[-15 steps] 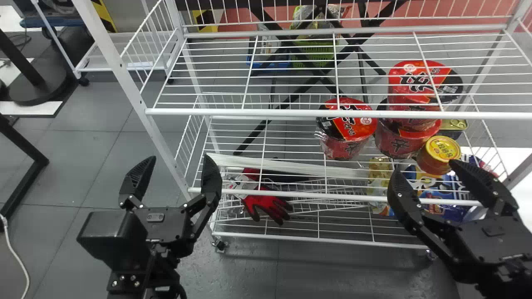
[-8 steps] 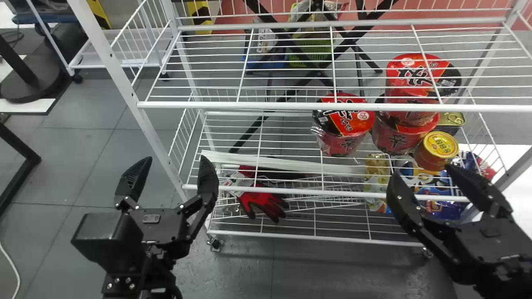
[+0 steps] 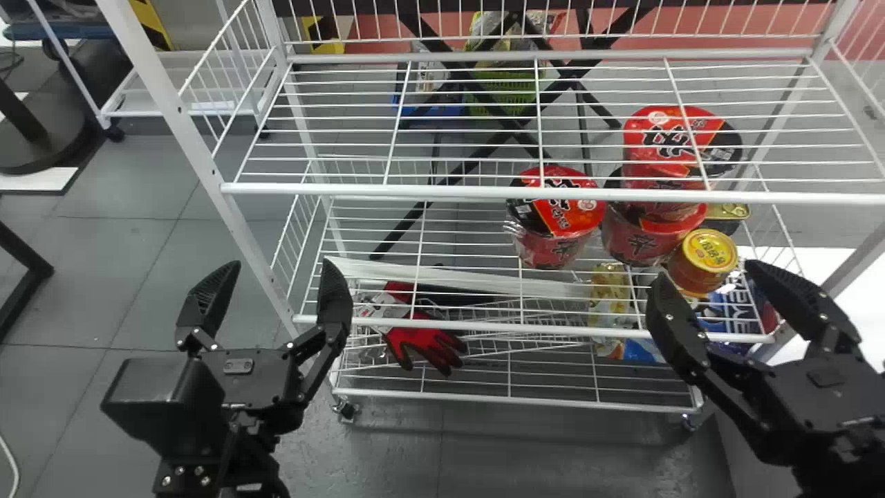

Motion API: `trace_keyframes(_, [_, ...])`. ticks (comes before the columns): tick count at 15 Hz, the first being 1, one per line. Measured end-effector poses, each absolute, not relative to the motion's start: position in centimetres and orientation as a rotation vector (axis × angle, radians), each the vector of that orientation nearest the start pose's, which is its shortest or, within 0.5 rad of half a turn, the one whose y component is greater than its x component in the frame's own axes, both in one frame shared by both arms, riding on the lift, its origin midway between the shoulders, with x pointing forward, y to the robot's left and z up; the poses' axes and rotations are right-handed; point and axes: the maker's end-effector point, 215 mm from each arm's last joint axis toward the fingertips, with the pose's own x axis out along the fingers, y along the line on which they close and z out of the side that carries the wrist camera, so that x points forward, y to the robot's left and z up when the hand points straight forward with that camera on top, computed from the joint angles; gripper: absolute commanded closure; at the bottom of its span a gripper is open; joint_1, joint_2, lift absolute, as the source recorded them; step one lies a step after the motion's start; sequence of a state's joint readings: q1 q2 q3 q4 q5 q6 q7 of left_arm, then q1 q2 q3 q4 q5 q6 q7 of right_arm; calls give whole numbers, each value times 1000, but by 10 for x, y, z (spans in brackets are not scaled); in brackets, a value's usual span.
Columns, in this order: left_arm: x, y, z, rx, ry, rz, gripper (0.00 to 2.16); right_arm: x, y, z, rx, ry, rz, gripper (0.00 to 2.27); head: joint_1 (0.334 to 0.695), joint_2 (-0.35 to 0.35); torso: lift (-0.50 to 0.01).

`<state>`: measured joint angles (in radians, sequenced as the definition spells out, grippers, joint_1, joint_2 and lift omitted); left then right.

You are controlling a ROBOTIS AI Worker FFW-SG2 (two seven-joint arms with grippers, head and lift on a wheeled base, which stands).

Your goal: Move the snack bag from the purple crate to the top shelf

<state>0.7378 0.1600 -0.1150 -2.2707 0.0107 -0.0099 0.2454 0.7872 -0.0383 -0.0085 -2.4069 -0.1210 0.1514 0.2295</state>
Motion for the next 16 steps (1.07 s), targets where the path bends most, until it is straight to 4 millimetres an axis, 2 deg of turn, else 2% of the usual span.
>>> trace_keyframes(6, [378, 220, -312, 39, 35, 53, 161, 366, -174, -293, 106, 90, 258, 161, 695, 71, -451])
trace_keyframes(9, [377, 217, -313, 38, 37, 50, 161, 366, -173, -299, 91, 115, 254, 161, 695, 68, -451])
trace_keyframes(11, [377, 216, -314, 38, 38, 52, 161, 363, -178, -297, 71, 128, 250, 164, 695, 62, -451])
trace_keyframes(14, [376, 217, -319, 40, 40, 55, 161, 351, -208, -281, 42, 149, 248, 167, 695, 27, -451])
trace_keyframes(15, [376, 217, -322, 39, 40, 54, 161, 345, -224, -283, 49, 193, 247, 161, 695, 11, -451])
trace_keyframes(16, [375, 215, -326, 35, 38, 51, 161, 336, -244, -286, 61, 255, 245, 157, 695, -41, -451])
